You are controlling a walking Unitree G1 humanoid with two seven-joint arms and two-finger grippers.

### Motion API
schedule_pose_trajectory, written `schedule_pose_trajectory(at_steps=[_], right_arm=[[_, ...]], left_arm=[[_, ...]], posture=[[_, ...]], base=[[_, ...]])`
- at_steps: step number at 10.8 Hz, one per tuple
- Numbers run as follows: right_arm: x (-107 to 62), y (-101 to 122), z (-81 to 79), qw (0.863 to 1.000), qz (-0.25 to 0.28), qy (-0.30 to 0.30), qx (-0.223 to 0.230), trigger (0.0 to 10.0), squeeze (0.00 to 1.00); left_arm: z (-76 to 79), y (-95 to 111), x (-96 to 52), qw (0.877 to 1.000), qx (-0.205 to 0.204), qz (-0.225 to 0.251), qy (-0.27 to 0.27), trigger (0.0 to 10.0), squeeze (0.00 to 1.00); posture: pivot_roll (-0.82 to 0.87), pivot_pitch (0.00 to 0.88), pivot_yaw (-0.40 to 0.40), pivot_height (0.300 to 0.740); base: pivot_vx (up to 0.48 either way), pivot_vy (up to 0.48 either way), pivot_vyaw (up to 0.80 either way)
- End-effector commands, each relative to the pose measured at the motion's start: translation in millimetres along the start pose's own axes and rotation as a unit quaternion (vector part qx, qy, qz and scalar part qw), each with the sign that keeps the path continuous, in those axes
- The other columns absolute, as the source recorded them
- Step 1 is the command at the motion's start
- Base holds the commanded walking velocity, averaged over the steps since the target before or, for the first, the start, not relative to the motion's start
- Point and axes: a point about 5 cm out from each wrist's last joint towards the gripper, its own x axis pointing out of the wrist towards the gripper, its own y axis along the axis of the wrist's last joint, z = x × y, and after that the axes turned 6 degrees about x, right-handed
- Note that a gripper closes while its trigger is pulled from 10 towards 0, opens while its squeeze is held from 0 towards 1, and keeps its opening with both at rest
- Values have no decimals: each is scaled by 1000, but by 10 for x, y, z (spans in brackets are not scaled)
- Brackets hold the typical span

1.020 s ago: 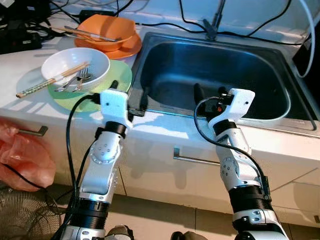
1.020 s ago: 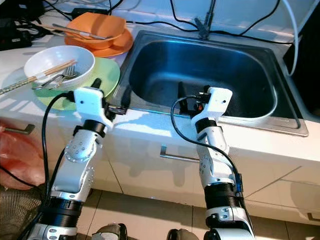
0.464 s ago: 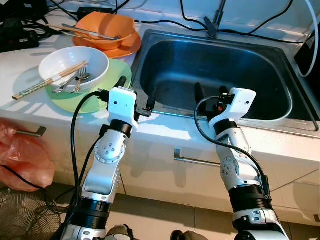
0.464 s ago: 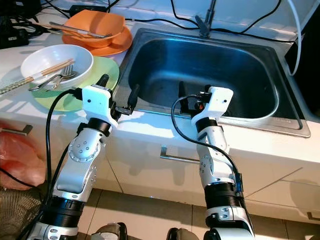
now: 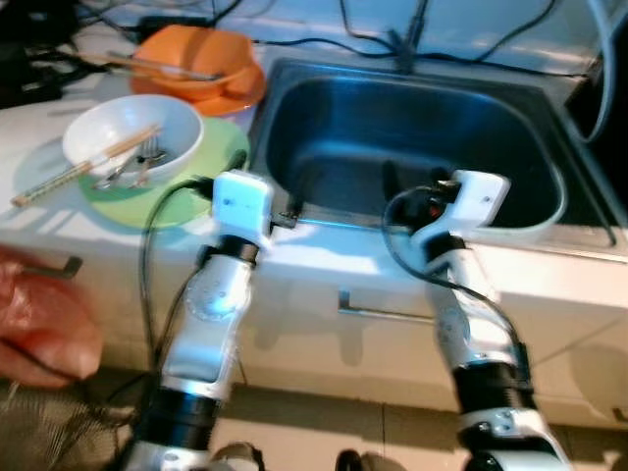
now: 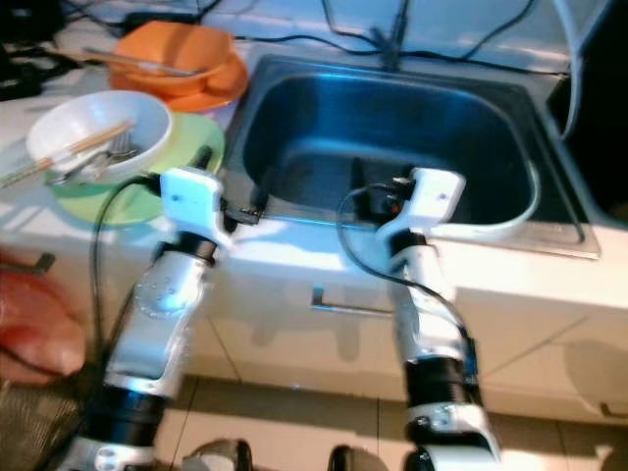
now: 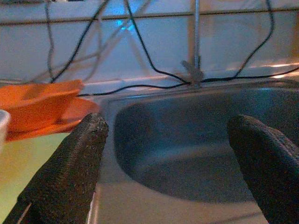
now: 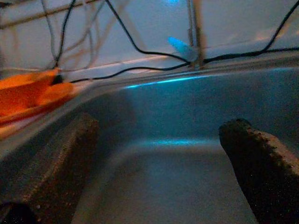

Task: Kitchen organization

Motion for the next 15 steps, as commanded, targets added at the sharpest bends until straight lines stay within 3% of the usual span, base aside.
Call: schedule_pose_trajectory(at_steps=[1,4,7,10,13,15], right_arm=[[-18,-54,-18,1000,-7,-4,8,10000,0],[-15,-59,9,1000,-11,-14,6,10000,0],[-20,-71,19,1000,-13,-21,5,10000,0],[-19,-88,38,999,-16,-29,7,10000,0],[-21,-92,47,999,-15,-32,8,10000,0],[-19,-91,47,999,-15,-33,9,10000,0]], left_arm=[[-55,-16,-1,1000,9,-6,8,10000,0],[-57,-20,-9,1000,10,-8,9,10000,0],[-30,-19,-21,1000,27,-4,-1,10000,0],[107,14,-39,998,24,5,-57,10000,0],[133,11,-45,998,22,5,-65,10000,0],[85,211,14,997,38,49,-43,10000,0]], posture=[[90,137,-59,740],[91,138,-60,740],[92,140,-59,740],[94,140,-59,740],[95,140,-58,740],[97,139,-60,740]], base=[[0,480,0],[0,480,0],[0,0,0],[0,0,0],[0,0,0],[0,0,0]])
